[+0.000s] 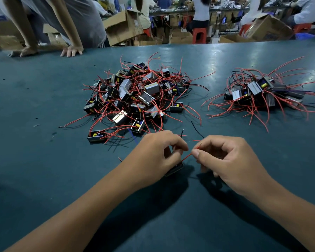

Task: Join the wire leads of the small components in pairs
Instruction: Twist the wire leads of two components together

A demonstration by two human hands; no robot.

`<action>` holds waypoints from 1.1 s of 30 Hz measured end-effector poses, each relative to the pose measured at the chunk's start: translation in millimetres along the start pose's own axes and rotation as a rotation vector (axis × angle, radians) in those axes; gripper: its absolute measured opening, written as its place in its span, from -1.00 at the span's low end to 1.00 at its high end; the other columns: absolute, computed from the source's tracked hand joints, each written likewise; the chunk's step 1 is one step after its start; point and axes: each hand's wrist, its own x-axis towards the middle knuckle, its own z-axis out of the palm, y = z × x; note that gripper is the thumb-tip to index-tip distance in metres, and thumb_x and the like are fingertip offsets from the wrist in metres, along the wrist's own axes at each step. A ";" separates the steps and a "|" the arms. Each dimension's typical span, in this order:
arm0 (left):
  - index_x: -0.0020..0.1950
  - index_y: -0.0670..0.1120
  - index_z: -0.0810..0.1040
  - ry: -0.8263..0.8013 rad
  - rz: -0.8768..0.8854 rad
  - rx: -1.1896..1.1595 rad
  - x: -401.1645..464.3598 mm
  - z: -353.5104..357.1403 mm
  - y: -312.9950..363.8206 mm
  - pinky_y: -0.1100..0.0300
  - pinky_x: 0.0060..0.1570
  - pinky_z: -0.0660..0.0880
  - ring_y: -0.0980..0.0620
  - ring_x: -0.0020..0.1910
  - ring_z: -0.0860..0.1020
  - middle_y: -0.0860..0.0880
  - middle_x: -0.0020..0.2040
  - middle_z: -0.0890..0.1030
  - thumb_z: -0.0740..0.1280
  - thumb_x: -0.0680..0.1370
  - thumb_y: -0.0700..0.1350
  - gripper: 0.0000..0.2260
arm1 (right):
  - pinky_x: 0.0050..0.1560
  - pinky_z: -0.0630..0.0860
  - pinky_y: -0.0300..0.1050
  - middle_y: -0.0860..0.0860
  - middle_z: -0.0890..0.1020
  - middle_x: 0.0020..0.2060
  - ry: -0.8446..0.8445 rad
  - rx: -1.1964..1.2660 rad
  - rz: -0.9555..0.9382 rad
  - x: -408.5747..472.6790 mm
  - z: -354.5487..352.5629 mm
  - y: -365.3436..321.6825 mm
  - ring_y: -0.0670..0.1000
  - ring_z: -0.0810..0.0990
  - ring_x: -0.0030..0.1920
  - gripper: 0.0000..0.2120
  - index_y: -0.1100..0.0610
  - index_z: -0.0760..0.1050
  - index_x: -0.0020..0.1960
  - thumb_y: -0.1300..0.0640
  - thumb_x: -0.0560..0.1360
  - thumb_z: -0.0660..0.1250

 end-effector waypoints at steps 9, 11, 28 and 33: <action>-0.06 -0.11 0.69 0.001 0.072 -0.002 1.2 4.9 6.2 0.05 -0.15 0.48 0.07 -0.21 0.53 0.05 -0.19 0.57 0.46 0.55 -0.15 -0.96 | -0.45 0.41 -0.29 0.03 0.61 -0.47 0.073 0.076 -0.018 0.9 2.1 -2.7 -0.16 0.50 -0.52 -0.87 0.07 0.62 -0.23 0.22 0.48 0.45; -0.06 -0.10 0.69 -0.005 0.078 -0.004 1.5 5.3 5.9 0.08 -0.16 0.48 0.10 -0.23 0.53 0.05 -0.20 0.57 0.46 0.55 -0.16 -0.97 | -0.45 0.41 -0.28 0.04 0.61 -0.46 0.071 0.090 -0.015 0.8 1.6 -2.6 -0.16 0.50 -0.51 -0.89 0.08 0.61 -0.22 0.22 0.48 0.44; -0.09 -0.11 0.69 0.005 0.096 0.046 3.1 4.2 4.2 0.03 -0.17 0.50 0.08 -0.25 0.53 0.07 -0.20 0.57 0.47 0.54 -0.18 -0.97 | -0.46 0.23 -0.41 -0.16 0.46 -0.49 0.046 -0.184 -0.161 3.2 -5.9 1.9 -0.15 0.30 -0.53 -0.77 0.02 0.49 -0.28 0.23 0.49 0.42; -0.10 -0.14 0.70 0.015 0.090 0.079 3.1 1.4 2.1 0.12 -0.16 0.49 0.14 -0.25 0.49 0.04 -0.20 0.59 0.46 0.54 -0.19 -0.96 | -0.44 0.36 -0.18 0.01 0.50 -0.45 0.163 -0.122 -0.175 4.9 -9.4 -0.3 -0.05 0.38 -0.48 -0.87 0.04 0.49 -0.27 0.10 0.45 0.35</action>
